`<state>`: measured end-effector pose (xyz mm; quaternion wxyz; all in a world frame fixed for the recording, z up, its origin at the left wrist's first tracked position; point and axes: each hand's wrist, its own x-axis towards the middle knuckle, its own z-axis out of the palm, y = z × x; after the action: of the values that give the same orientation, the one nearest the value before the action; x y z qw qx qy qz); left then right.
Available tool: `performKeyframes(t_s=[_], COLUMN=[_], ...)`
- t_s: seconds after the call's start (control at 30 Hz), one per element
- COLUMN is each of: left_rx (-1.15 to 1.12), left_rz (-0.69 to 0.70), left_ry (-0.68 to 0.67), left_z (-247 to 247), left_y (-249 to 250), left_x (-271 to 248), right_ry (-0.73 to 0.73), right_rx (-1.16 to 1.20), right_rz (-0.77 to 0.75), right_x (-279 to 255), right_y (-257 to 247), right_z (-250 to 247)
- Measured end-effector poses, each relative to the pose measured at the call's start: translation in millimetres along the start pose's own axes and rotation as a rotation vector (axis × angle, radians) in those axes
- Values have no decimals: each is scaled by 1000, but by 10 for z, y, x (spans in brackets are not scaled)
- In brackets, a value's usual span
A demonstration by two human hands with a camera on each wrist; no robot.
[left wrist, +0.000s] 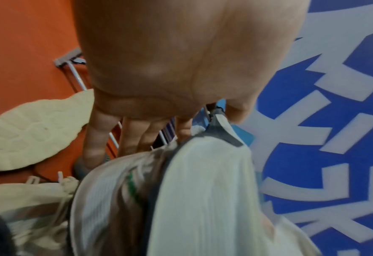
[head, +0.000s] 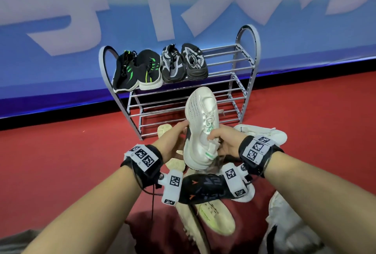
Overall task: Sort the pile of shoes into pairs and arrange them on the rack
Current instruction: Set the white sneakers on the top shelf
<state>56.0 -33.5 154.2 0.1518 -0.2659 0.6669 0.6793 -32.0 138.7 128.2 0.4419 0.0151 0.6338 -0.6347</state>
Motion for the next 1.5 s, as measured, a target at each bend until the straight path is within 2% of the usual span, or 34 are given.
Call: performKeyframes(t_s=[0.13, 0.2, 0.37, 0.5, 0.57, 0.73, 0.83, 1.0, 1.1, 1.23, 1.37, 1.5], left_rx=[98, 73, 133, 297, 302, 158, 117, 85, 132, 182, 269, 353], left_rz=[200, 288, 468, 615, 618, 569, 566, 558, 536, 518, 507, 482], left_ry=[-69, -64, 185, 288, 310, 224, 257, 364, 400, 426, 484, 515], left_z=[196, 241, 260, 303, 331, 402, 425, 406, 400, 383, 268, 146], left_y=[288, 451, 803, 1202, 1419, 1853, 1988, 2143, 2197, 2263, 2314, 2323], left_x=[-97, -116, -39, 10, 44, 246, 456, 886, 1101, 1275, 1400, 1475], right_ry=[25, 44, 39, 79, 105, 120, 152, 360, 437, 422, 379, 387], right_rx=[4, 27, 82, 9, -71, -281, -361, -368, -332, -237, -20, 95], right_rz=[-116, -162, -243, -293, -325, -346, -319, -391, -399, -373, -310, -269], right_x=[-74, -102, -147, -152, -181, -238, -180, 178, 393, 607, 746, 887], right_y=[-301, -454, -904, -1391, -1649, -2187, -2317, -2287, -2294, -2344, -2358, -2361], right_z=[-38, -42, -91, -219, -276, -429, -602, -1008, -1193, -1340, -1343, -1408])
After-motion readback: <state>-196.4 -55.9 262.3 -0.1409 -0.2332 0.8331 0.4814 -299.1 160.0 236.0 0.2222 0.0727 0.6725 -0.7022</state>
